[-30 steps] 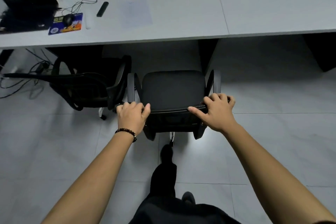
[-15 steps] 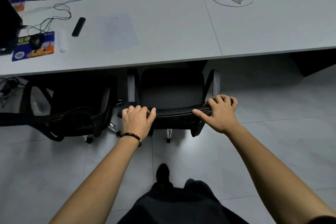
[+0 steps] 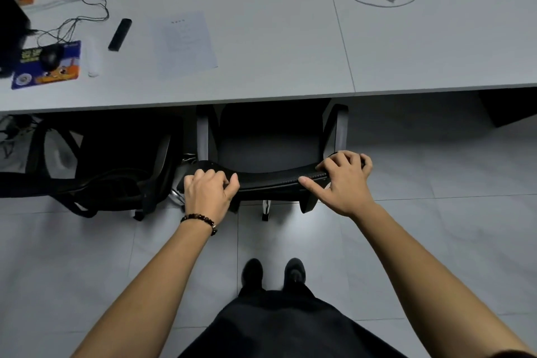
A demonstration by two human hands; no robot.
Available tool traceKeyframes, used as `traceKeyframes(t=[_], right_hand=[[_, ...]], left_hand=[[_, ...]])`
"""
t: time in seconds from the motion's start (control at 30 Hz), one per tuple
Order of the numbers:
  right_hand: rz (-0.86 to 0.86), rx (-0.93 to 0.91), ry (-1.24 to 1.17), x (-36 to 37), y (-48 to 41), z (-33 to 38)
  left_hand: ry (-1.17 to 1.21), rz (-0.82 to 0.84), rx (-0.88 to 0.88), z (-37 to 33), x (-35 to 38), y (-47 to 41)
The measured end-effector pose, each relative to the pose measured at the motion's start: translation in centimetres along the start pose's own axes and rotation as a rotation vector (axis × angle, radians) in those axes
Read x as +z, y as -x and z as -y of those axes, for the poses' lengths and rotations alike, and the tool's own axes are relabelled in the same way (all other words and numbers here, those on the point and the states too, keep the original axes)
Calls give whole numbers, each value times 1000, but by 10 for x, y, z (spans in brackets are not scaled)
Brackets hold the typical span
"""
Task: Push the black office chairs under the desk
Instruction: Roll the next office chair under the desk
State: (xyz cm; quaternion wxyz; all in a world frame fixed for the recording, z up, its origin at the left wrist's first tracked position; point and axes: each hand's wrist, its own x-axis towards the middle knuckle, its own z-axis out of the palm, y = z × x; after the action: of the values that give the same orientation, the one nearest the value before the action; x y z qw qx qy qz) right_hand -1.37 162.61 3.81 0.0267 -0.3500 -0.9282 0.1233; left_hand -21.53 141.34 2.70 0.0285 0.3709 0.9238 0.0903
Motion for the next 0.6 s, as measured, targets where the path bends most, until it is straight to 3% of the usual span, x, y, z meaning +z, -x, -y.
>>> traceKeyframes(t=[0.33, 0.47, 0.6], right_hand=[[12, -62, 11, 2, 0, -3], [34, -33, -11, -1, -13, -2], [2, -9, -24, -1, -18, 2]], left_hand=[[-62, -10, -16, -1, -4, 17], [-88, -72, -5, -2, -9, -2], [-120, -33, -31, -2, -14, -15]])
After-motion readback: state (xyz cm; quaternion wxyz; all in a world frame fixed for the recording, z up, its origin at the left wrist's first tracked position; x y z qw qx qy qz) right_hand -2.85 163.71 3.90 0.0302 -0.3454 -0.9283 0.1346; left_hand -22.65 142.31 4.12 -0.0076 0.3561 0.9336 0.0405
